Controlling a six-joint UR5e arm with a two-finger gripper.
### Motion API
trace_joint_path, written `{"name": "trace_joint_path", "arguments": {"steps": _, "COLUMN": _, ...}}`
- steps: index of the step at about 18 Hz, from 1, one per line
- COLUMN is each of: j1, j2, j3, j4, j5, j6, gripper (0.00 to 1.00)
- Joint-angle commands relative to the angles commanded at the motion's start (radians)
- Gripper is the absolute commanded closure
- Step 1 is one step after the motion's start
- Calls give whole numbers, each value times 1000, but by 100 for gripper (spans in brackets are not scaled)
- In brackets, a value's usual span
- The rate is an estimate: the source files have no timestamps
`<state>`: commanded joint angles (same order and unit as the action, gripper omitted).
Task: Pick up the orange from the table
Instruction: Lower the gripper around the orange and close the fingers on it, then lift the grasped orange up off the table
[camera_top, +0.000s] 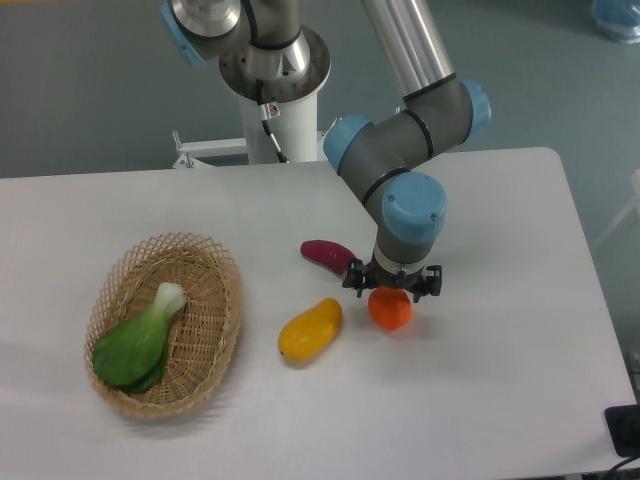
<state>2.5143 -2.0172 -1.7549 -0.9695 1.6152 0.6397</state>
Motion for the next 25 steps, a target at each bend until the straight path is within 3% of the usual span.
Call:
{"name": "trace_joint_path", "arguments": {"steps": 2, "j1": -2, "j2": -8, "j3": 0, "j4": 28, "j5": 3, "j6": -58, "gripper": 27}}
{"name": "trace_joint_path", "arguments": {"steps": 3, "j1": -2, "j2": -8, "j3": 0, "j4": 31, "j5": 3, "j6": -63, "gripper": 32}}
{"name": "trace_joint_path", "arguments": {"steps": 7, "j1": -2, "j2": -5, "j3": 12, "j4": 23, "j5": 2, "j6": -57, "gripper": 41}}
{"name": "trace_joint_path", "arguments": {"steps": 16, "j1": 29, "j2": 40, "j3": 55, "j4": 15, "j5": -12, "j6": 54, "gripper": 42}}
{"name": "trace_joint_path", "arguments": {"steps": 25, "j1": 78, "j2": 38, "j3": 158, "j4": 9, "j5": -43, "j6": 133, "gripper": 41}}
